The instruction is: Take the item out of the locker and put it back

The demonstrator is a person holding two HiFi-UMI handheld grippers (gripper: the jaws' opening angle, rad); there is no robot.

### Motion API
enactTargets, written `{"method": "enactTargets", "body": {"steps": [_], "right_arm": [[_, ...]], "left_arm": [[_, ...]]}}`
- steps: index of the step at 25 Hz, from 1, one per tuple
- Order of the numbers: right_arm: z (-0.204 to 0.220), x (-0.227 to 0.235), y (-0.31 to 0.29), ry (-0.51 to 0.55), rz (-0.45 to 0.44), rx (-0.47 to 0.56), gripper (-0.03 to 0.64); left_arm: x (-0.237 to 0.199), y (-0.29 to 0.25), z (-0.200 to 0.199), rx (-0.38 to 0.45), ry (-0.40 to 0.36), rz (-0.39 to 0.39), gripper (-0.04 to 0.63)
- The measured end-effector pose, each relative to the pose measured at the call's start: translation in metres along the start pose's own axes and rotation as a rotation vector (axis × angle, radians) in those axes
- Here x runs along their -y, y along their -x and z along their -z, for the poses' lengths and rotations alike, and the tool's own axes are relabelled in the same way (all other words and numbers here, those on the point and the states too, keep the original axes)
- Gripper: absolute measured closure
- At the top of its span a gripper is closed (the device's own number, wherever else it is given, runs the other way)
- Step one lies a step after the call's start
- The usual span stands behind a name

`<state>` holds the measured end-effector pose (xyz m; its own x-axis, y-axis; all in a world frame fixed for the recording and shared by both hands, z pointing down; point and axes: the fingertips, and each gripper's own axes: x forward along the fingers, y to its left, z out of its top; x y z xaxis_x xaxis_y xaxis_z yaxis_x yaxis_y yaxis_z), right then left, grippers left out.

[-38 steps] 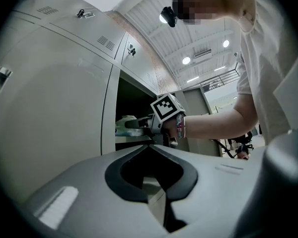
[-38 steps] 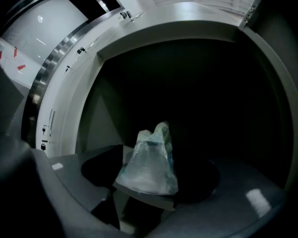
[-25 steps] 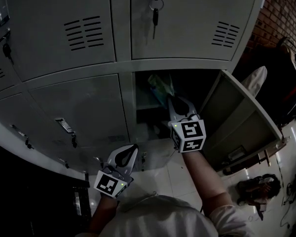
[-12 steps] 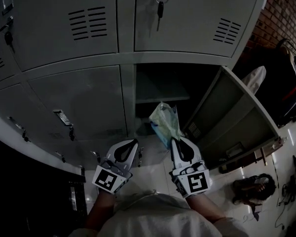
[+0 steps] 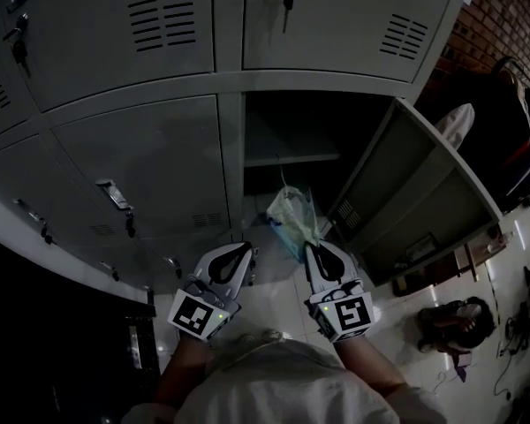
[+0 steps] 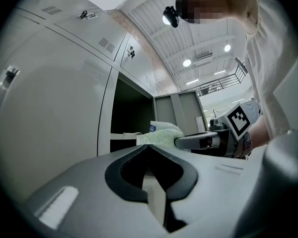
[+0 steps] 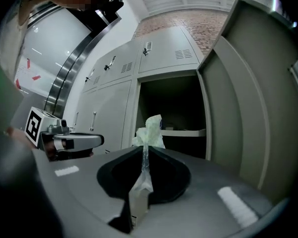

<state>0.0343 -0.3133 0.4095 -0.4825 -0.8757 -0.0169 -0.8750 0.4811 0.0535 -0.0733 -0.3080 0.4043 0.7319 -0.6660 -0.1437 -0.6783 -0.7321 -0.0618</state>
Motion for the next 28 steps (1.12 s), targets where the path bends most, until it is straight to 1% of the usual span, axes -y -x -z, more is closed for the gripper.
{"method": "enactTargets", "body": {"steps": [3,6,9,12,15,18,23,28], "right_arm": [[-0.005,-0.008,0.005,0.009,0.008,0.004,0.600],[-0.009,-0.016,0.016,0.005,0.033,0.016,0.600],[-0.013,-0.025,0.036,0.009,0.045,0.040,0.600],[-0.017,-0.037,0.064,0.014,0.031,0.057,0.600],[-0.012,-0.044,0.100,0.018,0.018,0.060,0.600],[-0.008,-0.053,0.136,0.019,-0.014,0.068,0.600],[-0.001,-0.068,0.209,0.019,-0.058,0.028,0.600],[0.014,-0.082,0.271,-0.010,-0.090,-0.005,0.600]], "left_arm": [[0.004,0.008,0.000,0.003,0.016,0.004,0.626],[0.012,0.017,-0.005,0.010,0.031,0.018,0.626],[0.026,0.025,-0.017,0.028,0.012,0.032,0.626],[0.047,0.038,-0.029,0.050,0.005,0.024,0.626],[0.077,0.054,-0.033,0.048,0.017,0.015,0.626],[0.111,0.072,-0.031,0.041,0.022,-0.016,0.626],[0.185,0.109,-0.017,0.006,0.039,-0.054,0.626],[0.240,0.144,-0.015,-0.008,0.055,-0.102,0.626]]}}
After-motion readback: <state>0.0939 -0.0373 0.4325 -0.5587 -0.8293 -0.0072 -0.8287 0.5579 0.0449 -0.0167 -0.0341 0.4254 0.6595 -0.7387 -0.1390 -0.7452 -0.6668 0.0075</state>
